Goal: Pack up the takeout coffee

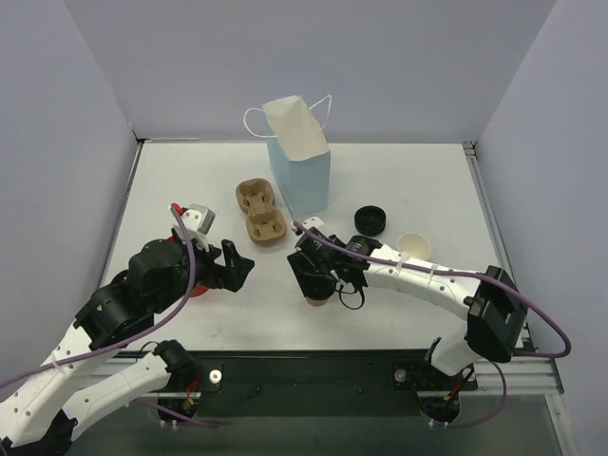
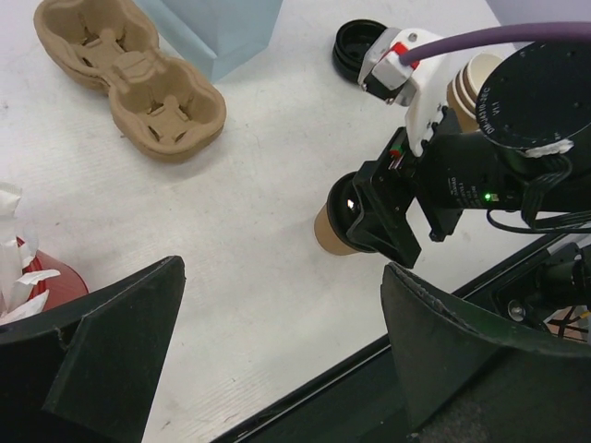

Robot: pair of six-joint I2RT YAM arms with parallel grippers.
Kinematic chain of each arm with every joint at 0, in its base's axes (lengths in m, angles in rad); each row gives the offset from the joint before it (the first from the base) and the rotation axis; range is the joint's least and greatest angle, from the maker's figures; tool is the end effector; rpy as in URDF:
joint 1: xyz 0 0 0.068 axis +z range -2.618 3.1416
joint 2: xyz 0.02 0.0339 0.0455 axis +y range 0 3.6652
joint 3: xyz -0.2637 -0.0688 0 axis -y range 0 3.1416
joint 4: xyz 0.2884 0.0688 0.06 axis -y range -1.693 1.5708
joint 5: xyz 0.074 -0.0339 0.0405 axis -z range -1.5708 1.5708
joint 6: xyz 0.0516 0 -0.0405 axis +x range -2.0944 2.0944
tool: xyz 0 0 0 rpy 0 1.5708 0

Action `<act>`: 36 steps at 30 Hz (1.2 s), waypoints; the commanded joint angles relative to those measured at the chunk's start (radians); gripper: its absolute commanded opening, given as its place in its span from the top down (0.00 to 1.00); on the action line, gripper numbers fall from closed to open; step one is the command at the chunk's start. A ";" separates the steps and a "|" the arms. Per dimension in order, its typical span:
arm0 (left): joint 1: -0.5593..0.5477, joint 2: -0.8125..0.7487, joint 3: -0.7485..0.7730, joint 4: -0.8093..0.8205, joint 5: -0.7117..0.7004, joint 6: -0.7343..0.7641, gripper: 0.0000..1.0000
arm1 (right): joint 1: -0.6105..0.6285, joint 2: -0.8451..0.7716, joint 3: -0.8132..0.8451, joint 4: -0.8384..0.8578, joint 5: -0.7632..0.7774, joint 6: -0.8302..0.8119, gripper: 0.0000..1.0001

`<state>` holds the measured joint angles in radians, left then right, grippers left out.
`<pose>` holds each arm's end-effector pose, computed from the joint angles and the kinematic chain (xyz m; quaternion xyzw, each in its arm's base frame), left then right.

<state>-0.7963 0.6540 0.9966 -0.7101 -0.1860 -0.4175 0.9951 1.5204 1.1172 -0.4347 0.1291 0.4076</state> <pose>0.1317 -0.1210 0.3825 0.1029 0.8161 -0.2585 0.5066 0.2121 0.3145 0.2259 -0.2476 0.8984 0.1847 0.3120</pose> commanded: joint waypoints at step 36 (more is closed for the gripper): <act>0.006 0.076 0.116 -0.098 -0.073 0.082 0.03 | -0.479 -0.382 -0.326 -0.332 0.268 0.255 0.37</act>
<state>-0.7963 0.7261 1.0649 -0.8127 -0.2401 -0.3531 0.5819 1.1198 0.8116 -0.6216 0.2993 0.6918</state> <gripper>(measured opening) 0.974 0.691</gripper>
